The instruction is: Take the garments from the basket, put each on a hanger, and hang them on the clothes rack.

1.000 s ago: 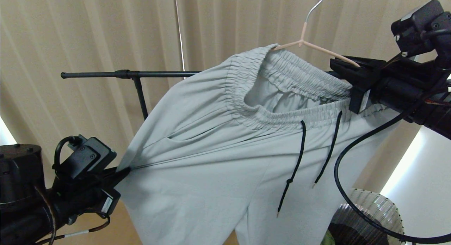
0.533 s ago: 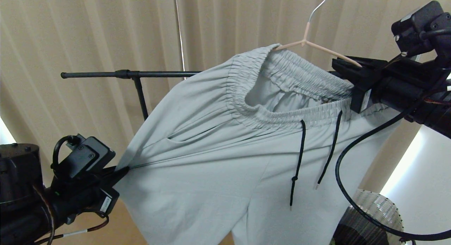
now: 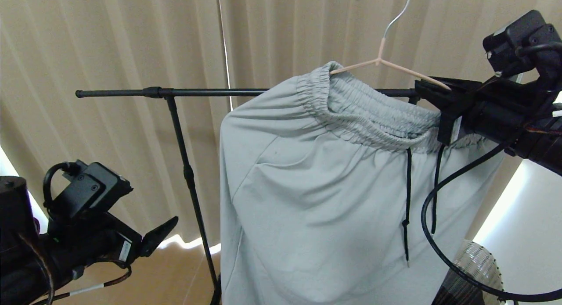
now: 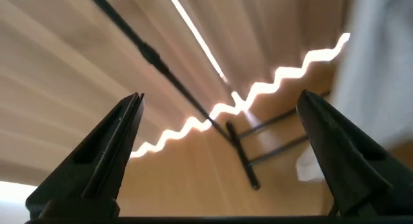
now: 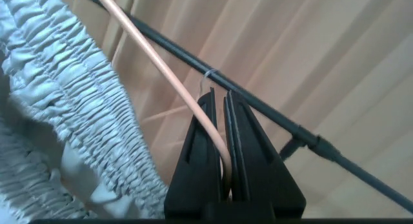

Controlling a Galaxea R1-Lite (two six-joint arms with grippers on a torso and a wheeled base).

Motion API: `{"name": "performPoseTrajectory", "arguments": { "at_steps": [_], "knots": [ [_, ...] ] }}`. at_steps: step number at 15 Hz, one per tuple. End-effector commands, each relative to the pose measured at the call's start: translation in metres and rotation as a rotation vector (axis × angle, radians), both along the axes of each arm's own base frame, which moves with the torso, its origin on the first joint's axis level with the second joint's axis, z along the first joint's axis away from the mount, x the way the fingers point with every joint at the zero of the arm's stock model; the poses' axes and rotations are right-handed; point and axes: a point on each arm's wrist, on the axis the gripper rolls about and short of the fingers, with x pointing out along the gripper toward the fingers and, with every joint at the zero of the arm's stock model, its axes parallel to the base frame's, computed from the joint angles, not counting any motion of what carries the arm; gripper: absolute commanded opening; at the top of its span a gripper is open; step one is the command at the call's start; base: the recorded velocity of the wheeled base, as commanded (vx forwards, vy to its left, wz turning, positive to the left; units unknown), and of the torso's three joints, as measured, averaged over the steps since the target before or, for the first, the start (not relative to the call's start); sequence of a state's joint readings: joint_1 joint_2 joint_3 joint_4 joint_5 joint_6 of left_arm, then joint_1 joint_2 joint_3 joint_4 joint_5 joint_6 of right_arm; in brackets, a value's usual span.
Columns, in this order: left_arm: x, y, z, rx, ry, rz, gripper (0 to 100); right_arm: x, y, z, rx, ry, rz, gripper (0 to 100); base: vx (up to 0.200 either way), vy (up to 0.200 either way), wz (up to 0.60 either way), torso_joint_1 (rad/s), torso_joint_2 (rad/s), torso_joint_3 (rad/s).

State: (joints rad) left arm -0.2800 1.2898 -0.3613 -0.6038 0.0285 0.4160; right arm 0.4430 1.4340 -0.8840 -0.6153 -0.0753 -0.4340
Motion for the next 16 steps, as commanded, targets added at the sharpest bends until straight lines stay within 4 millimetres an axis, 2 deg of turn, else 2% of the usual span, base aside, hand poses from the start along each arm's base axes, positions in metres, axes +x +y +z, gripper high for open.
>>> {"name": "performPoseTrajectory", "arguments": {
  "at_steps": [1,4,7,11,13,16],
  "knots": [
    [-0.019,-0.003,0.021,-0.094,-0.095,-0.034,100,-0.001,0.0,-0.002,-0.012,0.026,-0.006,0,0.0,0.0,0.0,0.0,0.0,0.0],
    [-0.041,0.003,0.037,-0.236,-0.168,-0.024,100,-0.012,-0.007,-0.014,-0.061,0.128,-0.053,0,0.0,0.0,0.0,0.0,0.0,0.0],
    [-0.059,0.01,0.024,-0.287,-0.142,-0.01,100,-0.016,-0.016,-0.025,-0.084,0.175,-0.11,0,0.0,0.0,0.0,0.0,0.0,0.0],
    [-0.061,0.01,0.019,-0.277,-0.13,-0.017,100,-0.015,-0.028,-0.04,-0.099,0.219,-0.157,0,0.0,0.0,0.0,0.0,0.0,0.0],
    [-0.064,0.01,0.015,-0.292,-0.112,-0.072,100,-0.015,-0.031,-0.042,-0.099,0.225,-0.173,0,0.0,0.0,0.0,0.0,0.0,0.0],
    [-0.062,0.012,0.013,-0.288,-0.1,-0.057,100,-0.015,-0.038,-0.042,-0.096,0.228,-0.2,0,0.0,0.0,0.0,0.0,0.0,0.0]
  ]
}}
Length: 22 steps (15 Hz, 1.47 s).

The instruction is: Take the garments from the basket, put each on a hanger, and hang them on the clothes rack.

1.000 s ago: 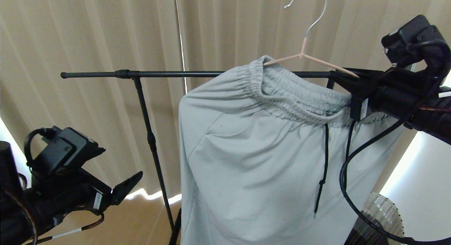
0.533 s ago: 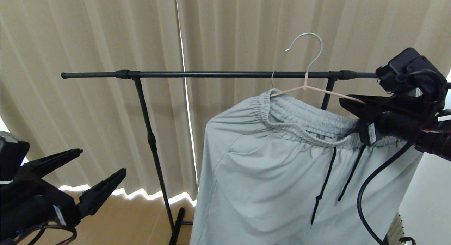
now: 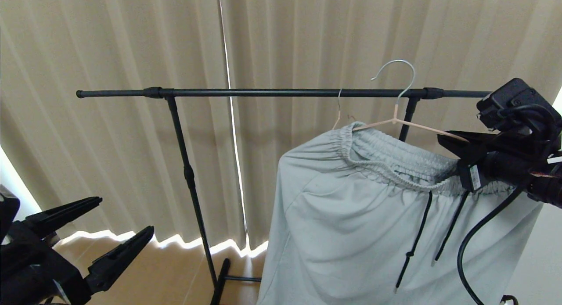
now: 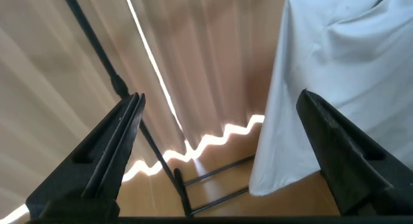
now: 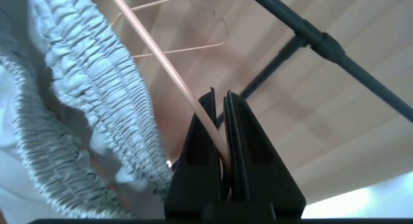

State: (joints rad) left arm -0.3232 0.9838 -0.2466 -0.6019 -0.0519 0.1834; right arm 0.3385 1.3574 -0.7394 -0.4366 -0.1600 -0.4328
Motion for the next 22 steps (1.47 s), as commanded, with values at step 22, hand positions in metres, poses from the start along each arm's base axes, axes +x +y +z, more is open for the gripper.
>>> {"name": "performPoseTrajectory", "arguments": {
  "at_steps": [22],
  "knots": [
    [0.0025,0.0025,-0.0029,0.011,0.013,0.026,100,-0.0012,-0.0035,-0.0027,-0.001,0.005,-0.011,0,0.0,0.109,0.0,0.001,0.0,0.002]
  ]
}}
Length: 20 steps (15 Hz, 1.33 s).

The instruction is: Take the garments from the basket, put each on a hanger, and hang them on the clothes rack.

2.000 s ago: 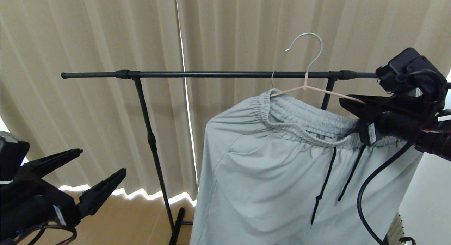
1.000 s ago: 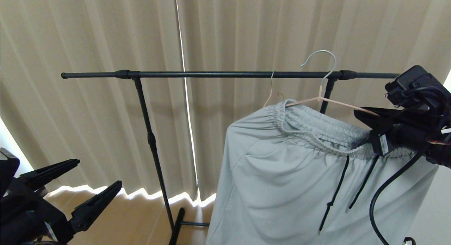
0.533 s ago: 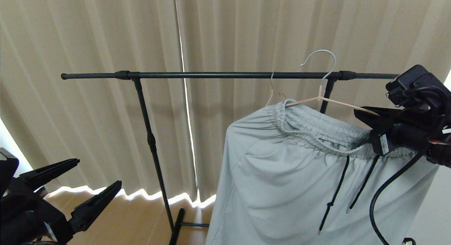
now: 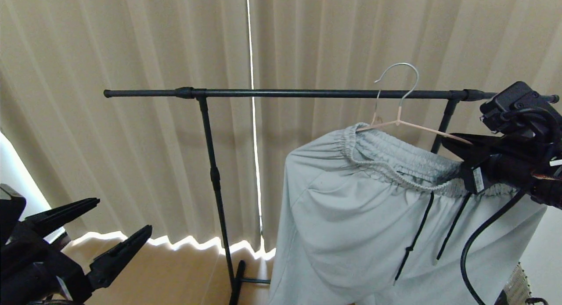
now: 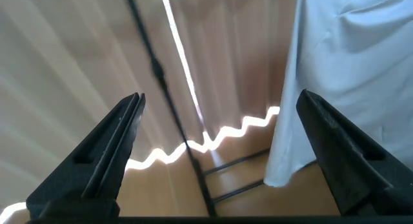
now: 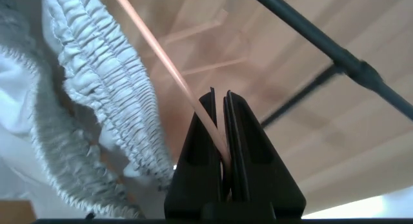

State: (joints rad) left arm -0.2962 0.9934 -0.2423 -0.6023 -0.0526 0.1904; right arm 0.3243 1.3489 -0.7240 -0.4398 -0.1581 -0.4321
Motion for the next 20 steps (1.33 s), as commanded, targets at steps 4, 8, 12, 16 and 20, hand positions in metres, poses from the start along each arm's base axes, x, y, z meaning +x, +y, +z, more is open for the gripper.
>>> {"name": "performPoseTrajectory", "arguments": {
  "at_steps": [4,8,12,16,20],
  "knots": [
    [-0.0011,0.0001,-0.0008,-0.003,0.001,-0.002,100,-0.0009,-0.0001,0.0008,0.001,-0.004,0.001,0,0.0,0.0,0.0,0.0,0.0,0.0],
    [-0.0021,0.0005,-0.0036,-0.002,0.01,0.0,100,-0.0017,-0.0004,0.0006,0.0,-0.001,0.001,0,0.0,0.0,0.0,0.0,0.0,0.0],
    [-0.0024,0.0005,-0.0045,-0.001,0.013,-0.002,100,-0.0019,-0.0004,-0.0003,0.0,0.002,0.001,0,0.0,0.0,0.0,0.0,0.0,0.0],
    [-0.0026,0.0006,-0.0043,0.0,0.012,-0.002,100,-0.0019,-0.0004,-0.0003,0.0,0.002,0.001,0,0.0,0.0,0.0,0.0,0.0,0.0],
    [-0.0012,0.0004,-0.0039,0.0,0.015,0.001,100,-0.0024,-0.0006,-0.0027,-0.002,0.009,0.001,0,0.0,0.0,0.0,0.0,0.0,0.0]
  ]
}}
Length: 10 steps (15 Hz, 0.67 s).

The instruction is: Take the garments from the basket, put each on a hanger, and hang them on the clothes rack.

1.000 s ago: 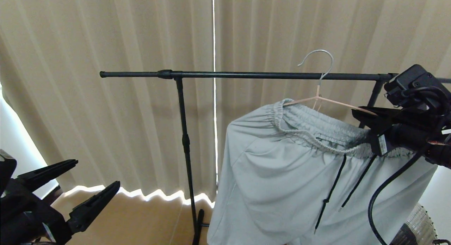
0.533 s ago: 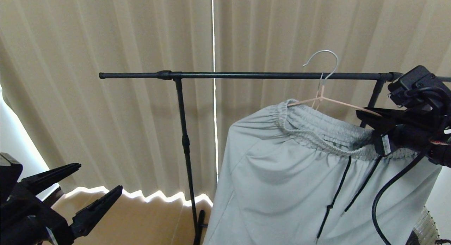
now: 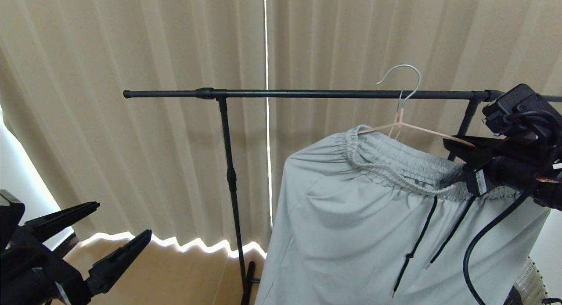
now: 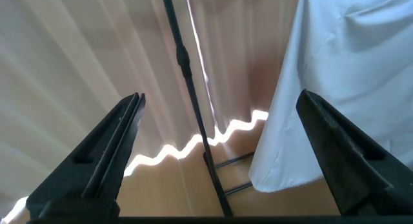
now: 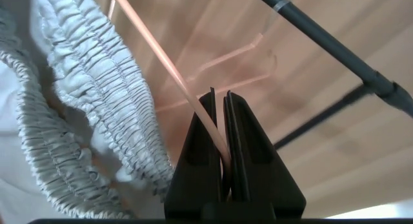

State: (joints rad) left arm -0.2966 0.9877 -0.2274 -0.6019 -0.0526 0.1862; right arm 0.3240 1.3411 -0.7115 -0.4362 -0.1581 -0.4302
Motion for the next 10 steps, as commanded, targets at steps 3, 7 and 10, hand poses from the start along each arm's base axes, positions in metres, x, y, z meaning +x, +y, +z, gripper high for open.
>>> {"name": "performPoseTrajectory", "arguments": {
  "at_steps": [3,7,10],
  "knots": [
    [0.0012,-0.0003,-0.0014,0.003,0.012,0.001,100,-0.0001,0.0003,-0.0014,0.0,0.004,0.003,0,0.0,0.0,0.0,0.0,0.0,0.0],
    [0.0013,-0.0003,-0.001,0.004,0.01,0.001,100,-0.0004,0.0001,-0.0048,0.018,0.02,-0.003,0,0.2,0.0,0.0,0.004,0.0,0.002],
    [0.0011,-0.0003,-0.0008,0.004,0.008,0.001,100,-0.0007,0.0,-0.0046,0.024,0.021,-0.005,0,0.2,0.0,0.0,-0.002,0.0,0.006]
  ]
}}
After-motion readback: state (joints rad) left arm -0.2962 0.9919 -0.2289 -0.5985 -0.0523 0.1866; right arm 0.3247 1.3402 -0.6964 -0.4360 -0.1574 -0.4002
